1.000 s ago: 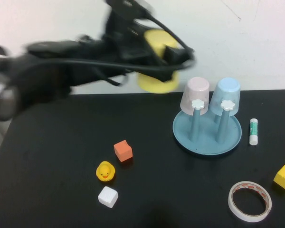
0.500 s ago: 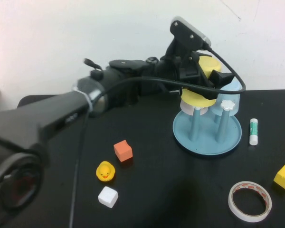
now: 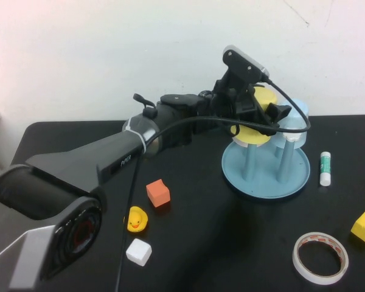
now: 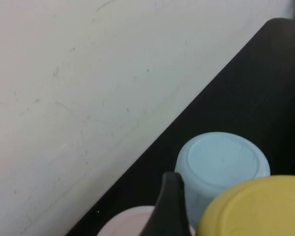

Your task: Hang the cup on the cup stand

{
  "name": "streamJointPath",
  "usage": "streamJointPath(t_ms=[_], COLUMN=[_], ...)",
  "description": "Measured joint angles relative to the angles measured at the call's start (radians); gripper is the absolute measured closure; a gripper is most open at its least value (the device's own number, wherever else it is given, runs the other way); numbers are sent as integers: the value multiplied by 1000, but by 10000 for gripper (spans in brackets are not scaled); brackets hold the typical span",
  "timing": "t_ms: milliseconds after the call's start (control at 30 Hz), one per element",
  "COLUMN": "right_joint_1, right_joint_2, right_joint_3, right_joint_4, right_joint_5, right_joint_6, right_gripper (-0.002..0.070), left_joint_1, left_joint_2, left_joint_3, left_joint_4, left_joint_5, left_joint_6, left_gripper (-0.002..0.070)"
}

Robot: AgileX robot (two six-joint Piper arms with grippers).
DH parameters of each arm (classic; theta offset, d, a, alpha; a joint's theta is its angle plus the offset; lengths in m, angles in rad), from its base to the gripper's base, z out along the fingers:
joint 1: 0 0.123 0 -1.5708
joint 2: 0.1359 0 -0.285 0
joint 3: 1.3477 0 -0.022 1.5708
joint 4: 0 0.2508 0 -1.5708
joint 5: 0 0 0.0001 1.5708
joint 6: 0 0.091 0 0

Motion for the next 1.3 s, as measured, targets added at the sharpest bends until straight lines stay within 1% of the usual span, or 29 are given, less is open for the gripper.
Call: streamJointPath(t_ms=[200, 400, 433, 533, 600, 667, 800, 867, 933, 1033, 1100, 1167, 1200, 1300], right_joint_1=[0, 0, 0, 0, 0, 0, 0, 0, 0, 0, 0, 0, 0, 0], right_joint_2=[0, 0, 0, 0, 0, -2, -2, -2, -2, -2, -2, -2, -2, -2], right_joint_3=[0, 0, 0, 0, 0, 0, 0, 0, 0, 0, 0, 0, 0, 0], right_joint_4=[-2, -2, -2, -4, -6, -6, -6, -3, 20, 91, 150, 205, 238, 322], right_joint_5=[-2, -2, -2, -2, -2, -2, -11, -34, -73, -141, -189, -222, -237, -254], right_joint_6=[0, 0, 0, 0, 0, 2, 2, -14, -56, -158, -226, -289, -320, -395], right_gripper=[678, 678, 678, 678, 678, 678, 678, 678, 678, 678, 678, 678, 678, 678], left_joint_1=[0, 0, 0, 0, 0, 0, 0, 0, 0, 0, 0, 0, 2, 6], left_joint_2=[9, 11, 11, 11, 11, 2, -41, -82, -130, -229, -295, -373, -413, -528], left_joint_3=[-2, -2, -2, -2, -2, -2, -2, -2, -2, -2, -2, -2, -2, -2], left_joint_4=[-2, -4, -4, -2, 44, 126, 300, 418, 575, 852, 1026, 1198, 1276, 1468], left_joint_5=[-6, -6, -6, -9, -17, -25, -17, -6, 17, 76, 142, 211, 239, 269], left_joint_6=[-9, -69, -78, -112, -145, -201, -338, -408, -457, -546, -633, -756, -821, -997], left_gripper=[116, 115, 104, 42, 18, 7, 13, 57, 130, 286, 406, 536, 585, 648])
